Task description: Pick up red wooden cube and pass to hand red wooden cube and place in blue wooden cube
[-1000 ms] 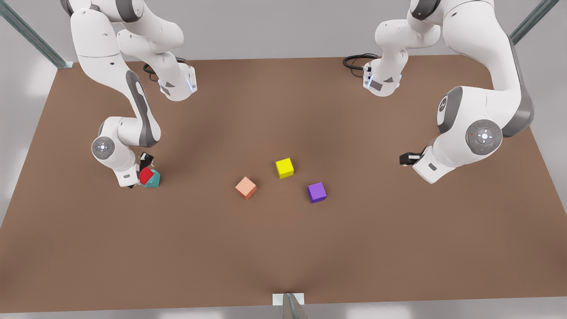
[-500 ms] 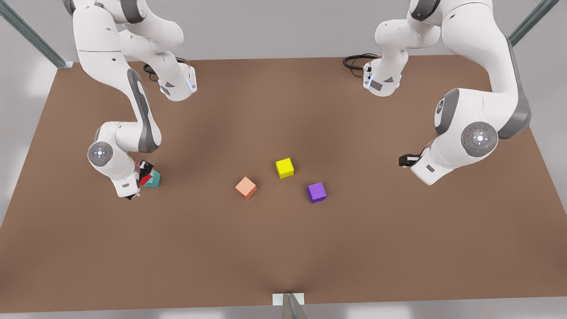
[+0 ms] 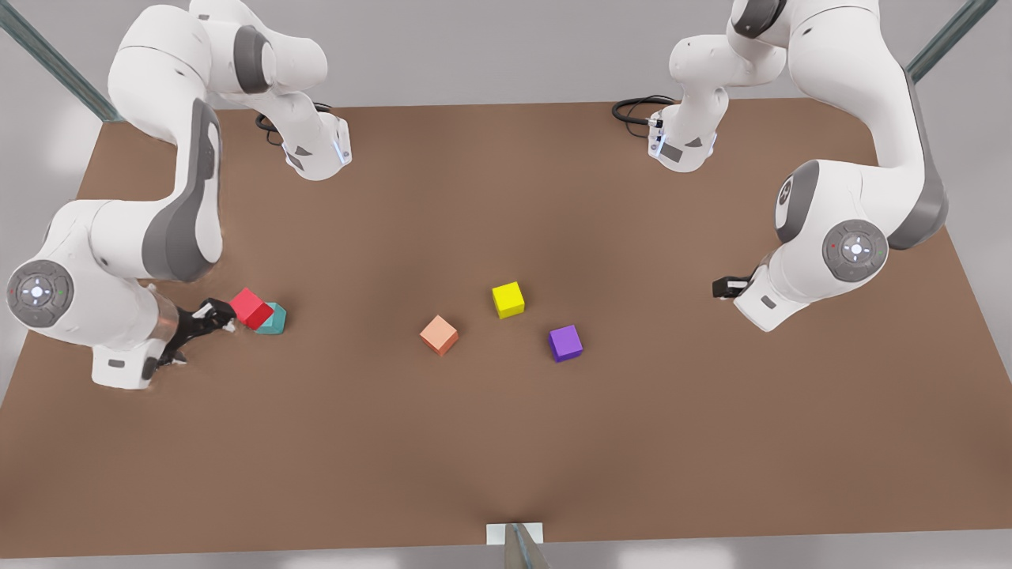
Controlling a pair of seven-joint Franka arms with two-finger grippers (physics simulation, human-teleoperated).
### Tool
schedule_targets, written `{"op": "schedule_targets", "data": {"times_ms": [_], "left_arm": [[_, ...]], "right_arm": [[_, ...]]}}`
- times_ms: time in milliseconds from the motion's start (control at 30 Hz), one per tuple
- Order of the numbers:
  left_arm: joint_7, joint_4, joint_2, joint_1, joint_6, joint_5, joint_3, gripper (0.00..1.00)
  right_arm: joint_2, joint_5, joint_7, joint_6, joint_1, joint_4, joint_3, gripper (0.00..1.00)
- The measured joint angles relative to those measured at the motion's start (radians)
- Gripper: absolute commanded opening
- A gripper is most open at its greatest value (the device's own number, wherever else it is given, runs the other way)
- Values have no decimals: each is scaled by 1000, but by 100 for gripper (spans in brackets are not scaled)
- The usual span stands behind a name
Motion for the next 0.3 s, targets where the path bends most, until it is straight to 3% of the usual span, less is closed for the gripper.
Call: {"op": "schedule_targets", "data": {"times_ms": [100, 300], "left_arm": [[0, 0, -1, 4, 0, -1, 0, 100], [-1, 0, -3, 5, -1, -1, 0, 100]], "right_arm": [[-202, -37, 109, -93, -121, -146, 146, 100], [-291, -66, 289, -150, -206, -266, 225, 100]]}}
